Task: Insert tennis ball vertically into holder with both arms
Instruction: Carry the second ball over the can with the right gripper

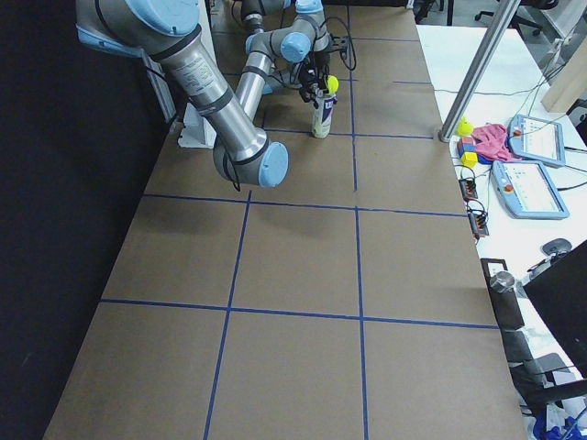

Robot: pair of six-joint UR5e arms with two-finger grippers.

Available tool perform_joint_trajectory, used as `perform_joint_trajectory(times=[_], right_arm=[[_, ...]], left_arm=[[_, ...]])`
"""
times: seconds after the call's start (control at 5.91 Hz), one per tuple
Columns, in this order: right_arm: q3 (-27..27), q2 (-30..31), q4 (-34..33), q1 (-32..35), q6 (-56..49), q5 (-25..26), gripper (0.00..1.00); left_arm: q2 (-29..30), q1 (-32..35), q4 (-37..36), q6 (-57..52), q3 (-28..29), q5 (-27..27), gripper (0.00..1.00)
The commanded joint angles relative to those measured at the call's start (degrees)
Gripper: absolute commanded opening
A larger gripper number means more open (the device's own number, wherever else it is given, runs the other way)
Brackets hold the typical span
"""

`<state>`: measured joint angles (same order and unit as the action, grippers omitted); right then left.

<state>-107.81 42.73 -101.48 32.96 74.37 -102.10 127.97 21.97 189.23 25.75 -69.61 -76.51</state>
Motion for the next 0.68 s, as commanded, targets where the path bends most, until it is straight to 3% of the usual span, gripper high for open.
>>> perform_joint_trajectory(times=[0.0,0.17,0.51], right_arm=[[0.2,-0.9,0.0,-0.4,0.3,0.1,0.45],[0.1,-0.9,0.0,-0.5,0.3,0.1,0.98],[-0.6,-0.9,0.0,-0.4,0.2,-0.5,0.99]], left_arm=[[0.0,0.0,0.0,0.0,0.0,0.0,0.92],[0.0,0.0,0.0,0.0,0.0,0.0,0.92],[0.0,0.0,0.0,0.0,0.0,0.0,0.92]])
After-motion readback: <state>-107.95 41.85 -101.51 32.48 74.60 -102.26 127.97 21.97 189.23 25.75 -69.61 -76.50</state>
